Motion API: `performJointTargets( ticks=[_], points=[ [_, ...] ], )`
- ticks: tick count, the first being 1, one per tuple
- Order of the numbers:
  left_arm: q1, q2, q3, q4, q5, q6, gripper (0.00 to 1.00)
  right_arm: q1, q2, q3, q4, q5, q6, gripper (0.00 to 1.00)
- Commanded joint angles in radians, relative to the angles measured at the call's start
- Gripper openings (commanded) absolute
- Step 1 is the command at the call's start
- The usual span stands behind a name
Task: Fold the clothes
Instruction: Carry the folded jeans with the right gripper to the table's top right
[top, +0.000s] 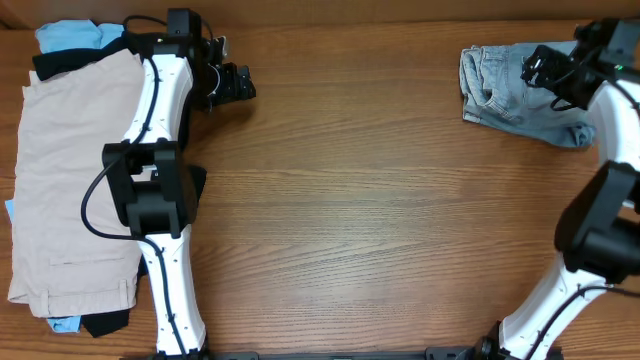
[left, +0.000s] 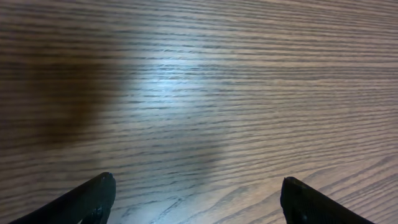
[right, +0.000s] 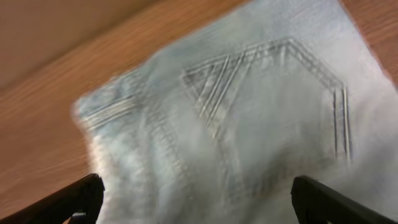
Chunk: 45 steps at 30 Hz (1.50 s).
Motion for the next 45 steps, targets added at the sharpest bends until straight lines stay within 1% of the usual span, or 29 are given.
performJointTargets(
  ticks=[1,4,8,9,14,16,18,23,27,30,31,33,40,45],
  points=[
    [-0.018,0.013,0.014,0.009,-0.006,-0.006,0.87,0.031,-0.018,-0.02,-0.113,-0.029,0.035,1.0],
    [-0.024,0.013,0.014,0.018,-0.006,-0.006,0.87,0.053,-0.018,-0.081,-0.159,-0.022,0.035,1.0],
    [-0.03,0.013,0.014,0.024,-0.006,-0.006,0.87,0.088,-0.018,-0.175,-0.108,0.019,0.035,1.0],
    [-0.031,0.013,0.014,0.024,-0.006,-0.006,0.87,0.098,-0.018,-0.196,-0.082,0.038,0.035,0.97],
    [-0.037,0.013,0.014,0.024,-0.006,-0.006,0.87,0.134,-0.017,-0.302,0.096,0.111,0.035,0.72],
    [-0.037,0.013,0.014,0.023,-0.006,-0.006,0.87,0.139,-0.017,-0.332,0.153,0.12,0.035,0.65],
    [-0.037,0.013,0.014,0.023,-0.006,-0.006,0.87,0.14,-0.015,-0.358,0.201,0.133,0.036,0.59],
    [-0.037,0.013,0.014,0.023,-0.006,-0.006,0.88,0.138,-0.011,-0.413,0.278,0.22,0.039,0.52],
    [-0.037,0.013,0.014,0.024,-0.007,-0.006,0.88,0.118,0.002,-0.423,0.291,0.285,0.039,0.5],
    [-0.037,0.013,0.014,0.024,-0.019,-0.006,0.88,0.092,0.018,-0.423,0.322,0.284,0.039,0.49],
    [-0.037,0.013,0.014,0.023,-0.025,-0.006,0.88,0.076,0.032,-0.423,0.347,0.284,0.039,0.46],
    [-0.038,0.013,0.014,0.023,-0.024,-0.007,0.88,0.058,0.055,-0.423,0.378,0.284,0.039,0.45],
    [-0.038,0.013,0.014,0.031,-0.025,-0.006,0.87,0.008,0.14,-0.423,0.524,0.285,0.054,0.45],
    [-0.039,0.013,0.014,0.043,-0.025,-0.006,0.88,-0.012,0.167,-0.423,0.669,0.288,0.057,0.45]
  ],
)
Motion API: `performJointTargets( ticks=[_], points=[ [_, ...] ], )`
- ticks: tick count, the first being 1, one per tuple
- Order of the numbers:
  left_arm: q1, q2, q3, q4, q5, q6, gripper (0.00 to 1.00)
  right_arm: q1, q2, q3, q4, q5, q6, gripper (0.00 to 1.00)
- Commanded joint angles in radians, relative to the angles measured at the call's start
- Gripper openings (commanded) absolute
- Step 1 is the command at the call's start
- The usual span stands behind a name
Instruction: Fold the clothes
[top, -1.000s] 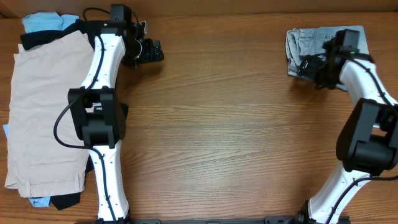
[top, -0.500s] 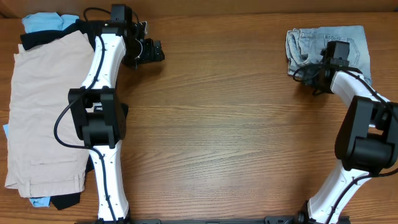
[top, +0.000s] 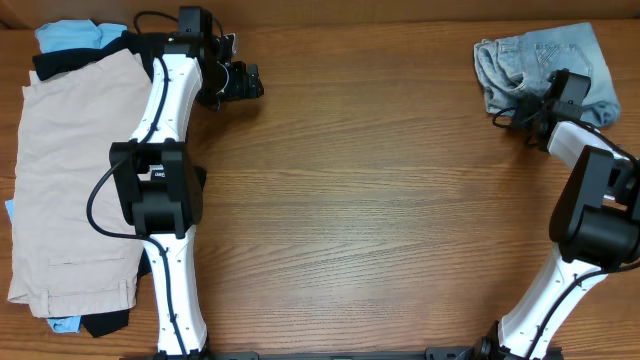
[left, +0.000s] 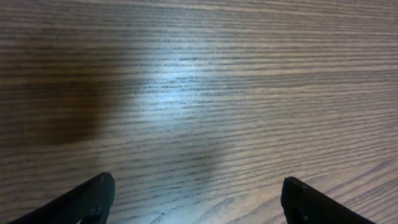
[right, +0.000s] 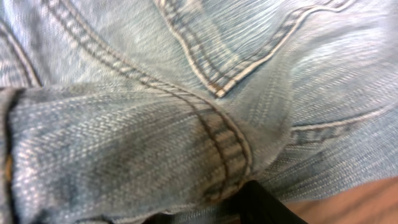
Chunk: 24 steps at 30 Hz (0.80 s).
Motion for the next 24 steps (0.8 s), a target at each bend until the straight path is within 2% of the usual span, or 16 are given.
performJointTargets(
  ticks=[1,7,8,14,16,18,20,24],
  points=[
    [-0.01,0.013,0.014,0.011,-0.008,-0.006,0.87,-0.031,0.073,-0.01,0.06,0.034,0.019,0.45],
    [-0.01,0.013,0.014,0.011,-0.011,-0.006,0.88,-0.032,0.074,-0.008,0.125,0.035,0.023,0.47],
    [-0.01,0.013,0.014,0.011,-0.011,-0.006,0.88,-0.032,0.074,-0.008,0.132,0.035,0.023,0.5],
    [-0.009,0.013,0.014,0.012,-0.013,-0.006,0.88,-0.035,0.074,0.007,0.152,0.035,0.022,0.57],
    [-0.009,0.013,0.014,0.012,-0.013,-0.006,0.88,-0.035,0.071,0.02,0.146,0.034,0.023,0.63],
    [-0.009,0.013,0.014,0.011,-0.013,-0.003,0.88,-0.035,0.055,0.031,0.11,0.025,0.023,0.77],
    [-0.009,0.013,0.016,0.009,-0.013,0.023,0.93,-0.031,0.01,0.038,0.042,-0.012,0.027,1.0],
    [-0.003,0.006,0.043,-0.042,-0.013,0.04,1.0,-0.028,-0.122,0.04,-0.105,-0.074,0.031,1.0]
  ],
)
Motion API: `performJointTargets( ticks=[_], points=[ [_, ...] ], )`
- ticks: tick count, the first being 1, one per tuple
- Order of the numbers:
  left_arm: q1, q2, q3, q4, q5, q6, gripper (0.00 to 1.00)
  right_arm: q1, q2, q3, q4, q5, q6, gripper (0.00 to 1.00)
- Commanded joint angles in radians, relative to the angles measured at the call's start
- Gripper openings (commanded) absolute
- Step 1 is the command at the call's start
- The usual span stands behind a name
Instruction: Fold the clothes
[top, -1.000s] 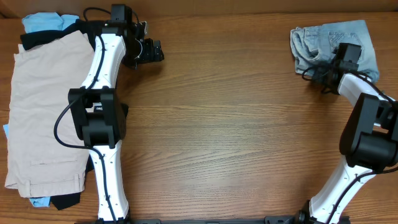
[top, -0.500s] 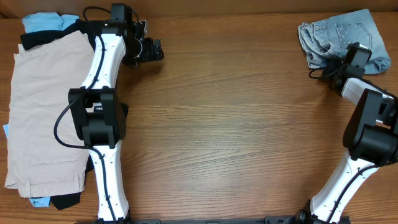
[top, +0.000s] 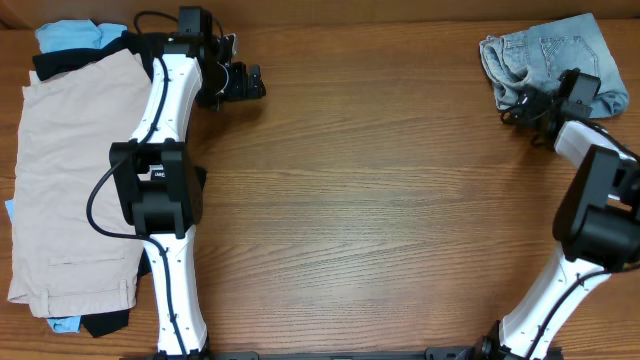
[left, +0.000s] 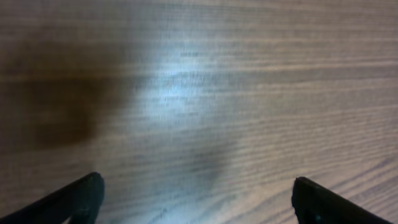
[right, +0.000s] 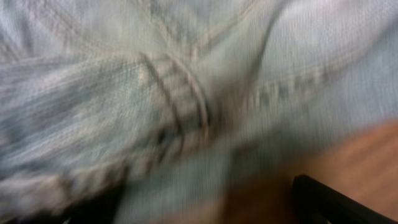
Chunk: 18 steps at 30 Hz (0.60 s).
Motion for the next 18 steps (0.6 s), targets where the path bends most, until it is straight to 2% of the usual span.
performJointTargets(
  ticks=[1,12,15,18],
  points=[
    [0.001,0.001,0.054,-0.037,-0.008,0.028,1.0,-0.003,-0.158,0.009,-0.081,-0.072,0.009,1.0],
    [0.013,0.003,0.089,-0.073,-0.008,0.027,1.0,0.003,-0.649,0.009,-0.476,-0.338,0.009,1.0],
    [0.013,0.003,0.089,-0.074,-0.008,0.027,1.0,0.005,-0.784,0.01,-0.55,-0.465,0.009,1.0],
    [0.013,0.003,0.089,-0.073,-0.009,0.027,1.0,0.006,-0.911,0.009,-0.556,-0.602,0.009,1.0]
  ],
)
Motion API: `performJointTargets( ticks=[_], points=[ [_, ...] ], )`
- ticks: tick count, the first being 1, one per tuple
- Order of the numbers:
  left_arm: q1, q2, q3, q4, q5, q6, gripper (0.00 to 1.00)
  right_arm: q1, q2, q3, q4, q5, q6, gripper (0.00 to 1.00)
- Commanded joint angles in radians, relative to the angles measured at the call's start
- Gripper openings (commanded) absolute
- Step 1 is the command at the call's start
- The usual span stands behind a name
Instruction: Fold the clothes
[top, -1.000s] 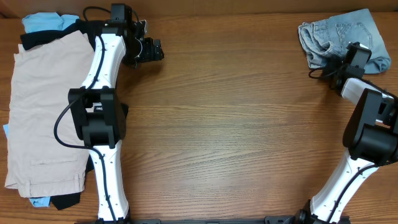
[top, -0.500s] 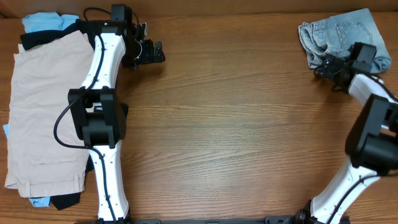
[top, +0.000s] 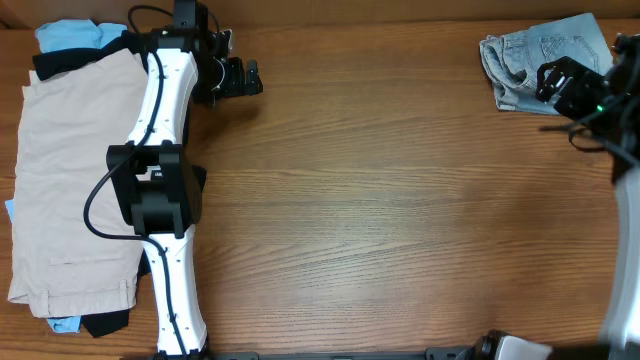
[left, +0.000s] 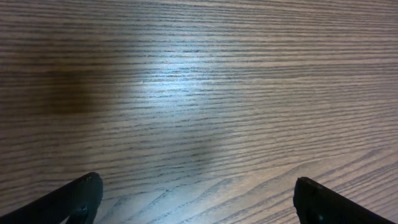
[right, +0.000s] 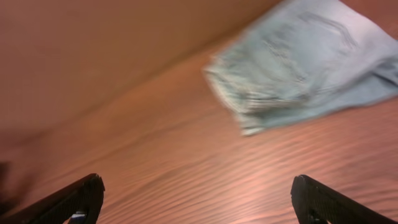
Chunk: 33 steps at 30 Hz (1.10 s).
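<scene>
Folded light-blue jean shorts (top: 545, 58) lie at the table's far right corner; the right wrist view shows them (right: 298, 62) blurred, ahead and to the right. My right gripper (top: 553, 82) hovers just in front of them, open, with nothing but bare wood between its fingertips (right: 196, 202). A pile of clothes with beige trousers (top: 70, 170) on top fills the left edge. My left gripper (top: 238, 78) stands open over bare table at the far left, right of the pile, and its own view (left: 196, 202) shows only wood.
Under the beige trousers lie a light-blue garment (top: 65, 37) and a black one (top: 60, 62), sticking out at the far end. The wooden table (top: 380, 200) stretches between the pile and the shorts. A brown wall runs along the far edge.
My right gripper was pressed close against the near edge of the jean shorts; now it is drawn back from them and open. The shorts stay in the corner. The left gripper barely shifted.
First the shorts lay a little in from the far right corner with my right gripper open over them. Then they sat closer to the corner with the gripper at their near edge. Now they rest in the corner and the gripper is clear of them.
</scene>
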Motion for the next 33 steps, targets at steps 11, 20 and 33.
performJointTargets(
  ticks=[11,20,33],
  points=[
    [0.005,0.003,0.023,-0.001,-0.006,0.027,1.0,0.005,-0.325,0.009,0.004,-0.245,0.004,1.0],
    [0.005,0.003,0.023,0.0,-0.005,0.027,1.0,0.042,-0.317,-0.006,-0.01,-0.106,-0.008,1.0],
    [0.006,0.003,0.023,-0.001,-0.005,0.027,1.0,0.325,-0.449,-0.566,0.518,0.311,-0.105,1.0]
  ],
)
